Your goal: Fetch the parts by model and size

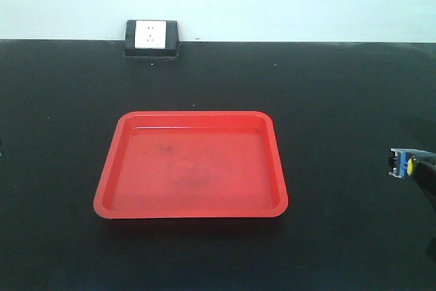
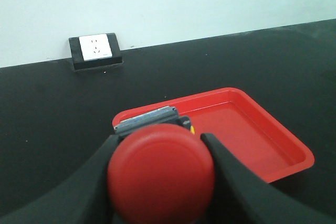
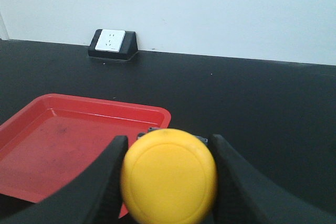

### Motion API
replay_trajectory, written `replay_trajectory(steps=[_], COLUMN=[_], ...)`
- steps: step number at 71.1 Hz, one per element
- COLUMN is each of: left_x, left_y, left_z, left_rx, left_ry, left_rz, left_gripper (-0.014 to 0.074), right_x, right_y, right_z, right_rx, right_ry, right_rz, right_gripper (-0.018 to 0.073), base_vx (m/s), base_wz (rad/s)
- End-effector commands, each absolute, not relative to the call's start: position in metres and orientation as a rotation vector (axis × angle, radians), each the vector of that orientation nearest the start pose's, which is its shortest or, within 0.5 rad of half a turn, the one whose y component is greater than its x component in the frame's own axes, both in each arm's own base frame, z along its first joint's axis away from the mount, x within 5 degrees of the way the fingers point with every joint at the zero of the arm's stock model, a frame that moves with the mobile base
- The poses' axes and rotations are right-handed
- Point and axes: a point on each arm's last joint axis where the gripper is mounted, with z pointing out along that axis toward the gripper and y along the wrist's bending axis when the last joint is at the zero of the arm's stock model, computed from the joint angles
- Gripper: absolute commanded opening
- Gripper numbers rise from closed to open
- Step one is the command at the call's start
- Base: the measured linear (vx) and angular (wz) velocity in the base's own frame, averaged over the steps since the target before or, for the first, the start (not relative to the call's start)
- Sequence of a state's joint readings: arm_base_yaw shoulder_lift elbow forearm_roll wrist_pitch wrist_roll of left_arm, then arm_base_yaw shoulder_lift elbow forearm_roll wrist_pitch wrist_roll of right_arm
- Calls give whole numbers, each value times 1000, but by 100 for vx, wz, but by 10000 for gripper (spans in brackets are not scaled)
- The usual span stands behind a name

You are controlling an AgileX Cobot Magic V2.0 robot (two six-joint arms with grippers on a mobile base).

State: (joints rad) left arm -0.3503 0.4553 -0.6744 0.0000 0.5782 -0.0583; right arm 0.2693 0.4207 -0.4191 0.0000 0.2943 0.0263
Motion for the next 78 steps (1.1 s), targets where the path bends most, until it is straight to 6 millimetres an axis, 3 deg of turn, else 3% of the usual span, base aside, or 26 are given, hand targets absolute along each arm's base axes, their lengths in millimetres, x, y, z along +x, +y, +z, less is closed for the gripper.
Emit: replay_trajectory(steps=[1,13,26,50,65,78], left_x=[94,135,193,286,326,349], left_y=[-35,-51,-73,-111,-128,-140], left_z=[383,397,389,355,330,301], left_rx=[266,342,405,440,442,422], left_ry=[1778,1924,2096,2367,2465,2544], left_rz=[-298,-247,-208,-227,-241,-292], left_gripper=[-6,-3,4,7,22,31], right_x=[94,94,94,94,94,94], right_y=[26,26,26,26,26,26], right_z=[315,315,315,315,315,315], right_rx=[-207,-207,-207,-207,-207,-207], right_ry=[1673,1673,1674,1676,1676,1676], right_rz=[216,216,216,216,216,216], right_gripper=[-10,-10,-10,-10,-10,-10], base_vx=[0,0,0,0,0,0], base_wz=[0,0,0,0,0,0])
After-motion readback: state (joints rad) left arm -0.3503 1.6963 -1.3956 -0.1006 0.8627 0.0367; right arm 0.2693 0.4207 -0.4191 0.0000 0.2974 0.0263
